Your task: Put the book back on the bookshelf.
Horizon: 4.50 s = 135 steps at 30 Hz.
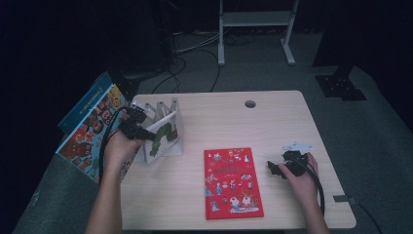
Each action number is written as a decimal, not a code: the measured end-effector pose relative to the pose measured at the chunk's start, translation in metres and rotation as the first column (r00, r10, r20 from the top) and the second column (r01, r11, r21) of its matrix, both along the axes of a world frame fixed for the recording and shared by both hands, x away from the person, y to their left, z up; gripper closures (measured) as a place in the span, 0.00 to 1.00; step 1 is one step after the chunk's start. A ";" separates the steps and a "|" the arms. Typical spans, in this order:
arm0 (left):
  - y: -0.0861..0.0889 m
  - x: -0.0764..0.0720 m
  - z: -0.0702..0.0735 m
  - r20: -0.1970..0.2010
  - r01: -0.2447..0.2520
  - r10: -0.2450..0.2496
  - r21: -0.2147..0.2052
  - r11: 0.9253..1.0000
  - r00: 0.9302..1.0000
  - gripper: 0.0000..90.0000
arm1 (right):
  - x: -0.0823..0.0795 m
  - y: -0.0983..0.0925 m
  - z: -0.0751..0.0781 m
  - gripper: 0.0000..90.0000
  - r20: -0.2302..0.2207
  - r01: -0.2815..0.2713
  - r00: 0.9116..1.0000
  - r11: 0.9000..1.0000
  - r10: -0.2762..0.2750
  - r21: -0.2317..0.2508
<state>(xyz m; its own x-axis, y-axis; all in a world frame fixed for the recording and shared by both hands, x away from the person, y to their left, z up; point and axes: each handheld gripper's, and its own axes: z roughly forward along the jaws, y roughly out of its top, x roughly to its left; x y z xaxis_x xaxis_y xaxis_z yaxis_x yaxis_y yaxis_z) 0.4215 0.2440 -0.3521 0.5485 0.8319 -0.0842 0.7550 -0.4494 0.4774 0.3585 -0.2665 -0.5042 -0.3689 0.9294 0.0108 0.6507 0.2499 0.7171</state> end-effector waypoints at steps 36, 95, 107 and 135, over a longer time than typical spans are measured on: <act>0.009 -0.026 -0.015 -0.003 0.042 -0.042 0.031 0.999 0.999 0.67 | 0.000 0.000 0.000 0.03 -0.001 0.000 1.000 1.000 0.000 0.000; -0.037 -0.046 -0.038 0.088 0.232 -0.228 -0.036 0.972 0.970 0.60 | 0.000 0.000 0.000 0.03 -0.001 0.000 1.000 1.000 0.000 0.000; -0.036 -0.074 -0.051 0.129 0.320 -0.310 -0.063 0.945 0.942 0.45 | -0.011 0.002 0.008 0.28 -0.018 -0.035 0.999 0.999 0.035 -0.017; -0.114 -0.096 -0.112 0.116 0.494 -0.489 -0.012 0.869 0.864 0.30 | -0.061 0.058 0.022 0.28 -0.019 -0.272 0.962 0.962 0.273 0.025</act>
<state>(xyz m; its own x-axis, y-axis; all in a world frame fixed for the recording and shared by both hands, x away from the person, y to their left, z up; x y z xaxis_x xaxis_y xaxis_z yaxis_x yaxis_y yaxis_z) 0.3253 0.1303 -0.4638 0.8929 0.4493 -0.0300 0.3853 -0.7278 0.5673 0.2977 -0.2090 -0.4820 -0.6075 0.7932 0.0413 0.5760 0.4042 0.7106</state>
